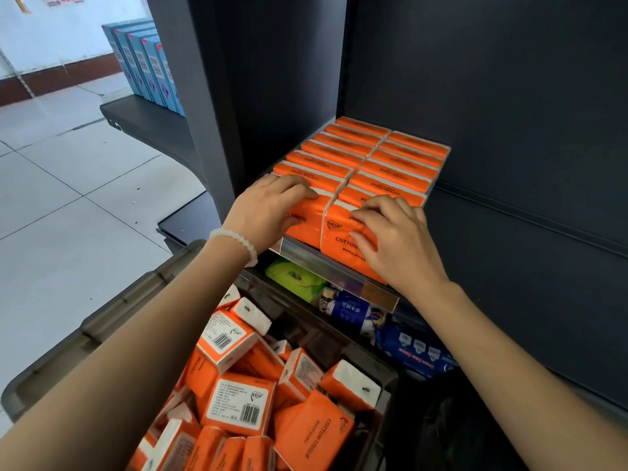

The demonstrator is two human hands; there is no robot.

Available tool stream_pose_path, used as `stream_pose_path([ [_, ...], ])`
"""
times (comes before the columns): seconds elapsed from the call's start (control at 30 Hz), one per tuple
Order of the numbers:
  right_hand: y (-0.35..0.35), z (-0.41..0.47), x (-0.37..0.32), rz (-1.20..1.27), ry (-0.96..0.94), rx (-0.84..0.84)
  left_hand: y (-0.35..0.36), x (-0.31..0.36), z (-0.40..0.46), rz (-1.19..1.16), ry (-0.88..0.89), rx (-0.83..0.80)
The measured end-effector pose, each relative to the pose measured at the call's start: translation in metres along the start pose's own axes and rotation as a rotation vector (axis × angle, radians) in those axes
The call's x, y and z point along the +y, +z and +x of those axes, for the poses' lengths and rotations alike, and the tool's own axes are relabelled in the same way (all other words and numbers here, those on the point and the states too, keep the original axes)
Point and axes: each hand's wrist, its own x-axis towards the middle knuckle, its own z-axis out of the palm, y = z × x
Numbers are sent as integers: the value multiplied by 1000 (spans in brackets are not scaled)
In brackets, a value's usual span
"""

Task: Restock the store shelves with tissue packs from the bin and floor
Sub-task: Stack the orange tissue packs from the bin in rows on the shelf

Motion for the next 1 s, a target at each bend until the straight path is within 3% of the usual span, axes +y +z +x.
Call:
stream_pose_path([
  [0.4, 9, -1, -5, -65, 9, 62, 1, 5, -4, -16, -85, -17],
  [0.63, -6, 2, -17, -166, 41, -98, -15, 16, -12, 74, -214, -241],
  [0.83, -22, -22, -45, -94, -52, -28, -39, 54, -65, 60, -245, -54],
  [1.0, -21, -61, -75, -6, -118, -80, -36, 82, -137, 72, -355, -111],
])
